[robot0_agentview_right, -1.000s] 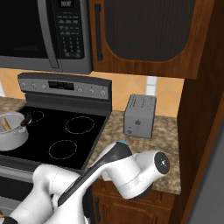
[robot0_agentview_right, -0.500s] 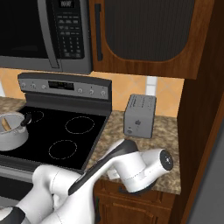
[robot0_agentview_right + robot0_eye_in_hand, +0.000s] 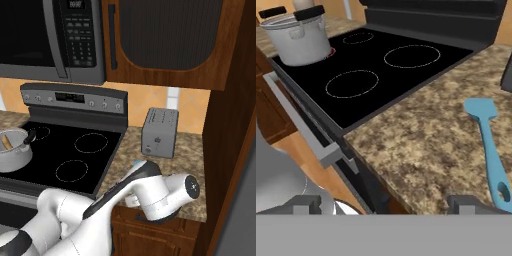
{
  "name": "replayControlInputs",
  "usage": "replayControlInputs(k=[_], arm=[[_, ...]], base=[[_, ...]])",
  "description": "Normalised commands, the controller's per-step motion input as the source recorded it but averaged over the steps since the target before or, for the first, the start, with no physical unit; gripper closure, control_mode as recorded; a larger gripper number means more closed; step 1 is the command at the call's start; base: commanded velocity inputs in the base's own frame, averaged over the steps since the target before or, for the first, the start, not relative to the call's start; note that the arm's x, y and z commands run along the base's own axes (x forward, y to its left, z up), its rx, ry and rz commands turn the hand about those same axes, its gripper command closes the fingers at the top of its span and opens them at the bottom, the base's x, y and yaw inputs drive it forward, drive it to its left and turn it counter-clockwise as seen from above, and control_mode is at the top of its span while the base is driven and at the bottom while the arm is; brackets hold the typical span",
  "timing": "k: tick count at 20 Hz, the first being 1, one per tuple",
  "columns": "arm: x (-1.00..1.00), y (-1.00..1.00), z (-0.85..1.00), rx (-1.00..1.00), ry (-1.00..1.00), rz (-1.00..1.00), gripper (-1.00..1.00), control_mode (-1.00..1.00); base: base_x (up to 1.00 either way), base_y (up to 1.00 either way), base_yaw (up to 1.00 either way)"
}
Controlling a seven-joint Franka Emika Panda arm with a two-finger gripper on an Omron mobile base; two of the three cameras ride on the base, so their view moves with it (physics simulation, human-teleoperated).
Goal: Put the sweet potato and tomato in the pot. Retrieve the spatula and lightly stir the vegetables in the pot.
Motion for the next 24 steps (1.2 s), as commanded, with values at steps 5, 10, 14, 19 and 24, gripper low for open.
replayControlInputs(k=[5, 10, 14, 19, 24], arm=[[0.21, -0.01, -0.1, 0.0, 0.0, 0.0, -1.0, -1.0], [0.12, -0.02, -0.01, 0.0, 0.0, 0.0, -1.0, -1.0], [0.21, -0.01, -0.09, 0.0, 0.0, 0.0, -1.0, -1.0], [0.13, -0.03, -0.27, 0.0, -0.01, 0.0, -1.0, -1.0], [0.1, -0.15, -0.2, 0.01, 0.0, 0.0, -1.0, -1.0]], base=[[0.0, 0.0, 0.0], [0.0, 0.0, 0.0], [0.0, 0.0, 0.0], [0.0, 0.0, 0.0], [0.0, 0.0, 0.0]])
